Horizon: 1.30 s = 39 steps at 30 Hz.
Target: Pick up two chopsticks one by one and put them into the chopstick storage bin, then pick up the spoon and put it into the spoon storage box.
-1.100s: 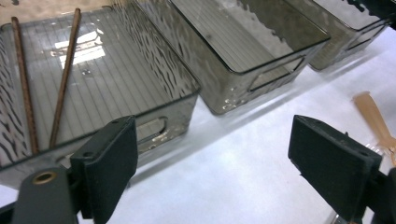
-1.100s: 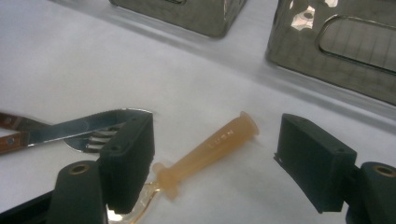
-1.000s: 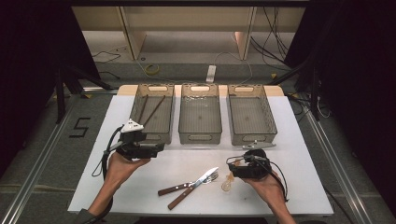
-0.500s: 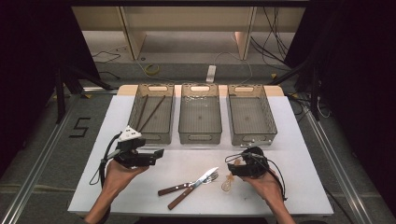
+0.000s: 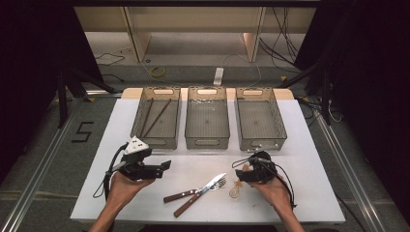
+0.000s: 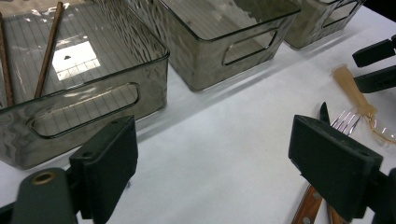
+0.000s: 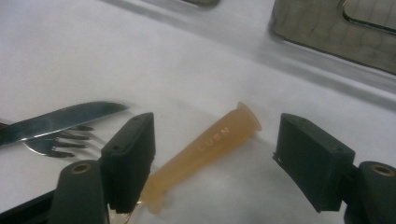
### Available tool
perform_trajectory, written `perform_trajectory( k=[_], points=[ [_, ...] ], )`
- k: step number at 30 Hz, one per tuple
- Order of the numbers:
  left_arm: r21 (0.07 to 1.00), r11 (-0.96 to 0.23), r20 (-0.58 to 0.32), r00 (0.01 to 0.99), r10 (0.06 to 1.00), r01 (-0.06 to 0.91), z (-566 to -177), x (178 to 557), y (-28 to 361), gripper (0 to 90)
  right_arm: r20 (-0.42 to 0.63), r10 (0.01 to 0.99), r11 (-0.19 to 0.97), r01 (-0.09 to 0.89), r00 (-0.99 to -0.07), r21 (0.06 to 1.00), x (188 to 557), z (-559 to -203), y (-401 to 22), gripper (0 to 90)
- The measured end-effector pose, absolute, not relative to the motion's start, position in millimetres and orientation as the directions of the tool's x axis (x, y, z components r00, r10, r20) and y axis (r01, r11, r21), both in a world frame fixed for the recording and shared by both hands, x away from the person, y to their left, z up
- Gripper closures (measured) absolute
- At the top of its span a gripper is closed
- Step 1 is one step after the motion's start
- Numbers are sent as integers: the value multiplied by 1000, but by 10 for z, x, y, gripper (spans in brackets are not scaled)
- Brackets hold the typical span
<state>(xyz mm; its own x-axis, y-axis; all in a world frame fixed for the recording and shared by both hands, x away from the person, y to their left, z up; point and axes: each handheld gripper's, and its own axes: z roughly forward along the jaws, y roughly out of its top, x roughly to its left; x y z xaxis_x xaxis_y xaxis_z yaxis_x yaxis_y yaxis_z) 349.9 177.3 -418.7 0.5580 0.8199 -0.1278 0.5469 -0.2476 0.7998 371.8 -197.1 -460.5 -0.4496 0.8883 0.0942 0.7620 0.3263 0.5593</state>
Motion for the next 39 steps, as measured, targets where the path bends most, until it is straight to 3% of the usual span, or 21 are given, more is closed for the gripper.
perform_trajectory(
  k=[21, 39],
  points=[
    [792, -304, -86, 590, 803, 529, -4212, 3442, 1695, 152, -7, 874, 424, 757, -485, 498, 3768, -4741, -1785, 329],
    [790, -331, -67, 609, 791, 516, -4223, 3397, 1666, 156, -11, 846, 466, 731, -533, 498, 3793, -4714, -1775, 569]
  ],
)
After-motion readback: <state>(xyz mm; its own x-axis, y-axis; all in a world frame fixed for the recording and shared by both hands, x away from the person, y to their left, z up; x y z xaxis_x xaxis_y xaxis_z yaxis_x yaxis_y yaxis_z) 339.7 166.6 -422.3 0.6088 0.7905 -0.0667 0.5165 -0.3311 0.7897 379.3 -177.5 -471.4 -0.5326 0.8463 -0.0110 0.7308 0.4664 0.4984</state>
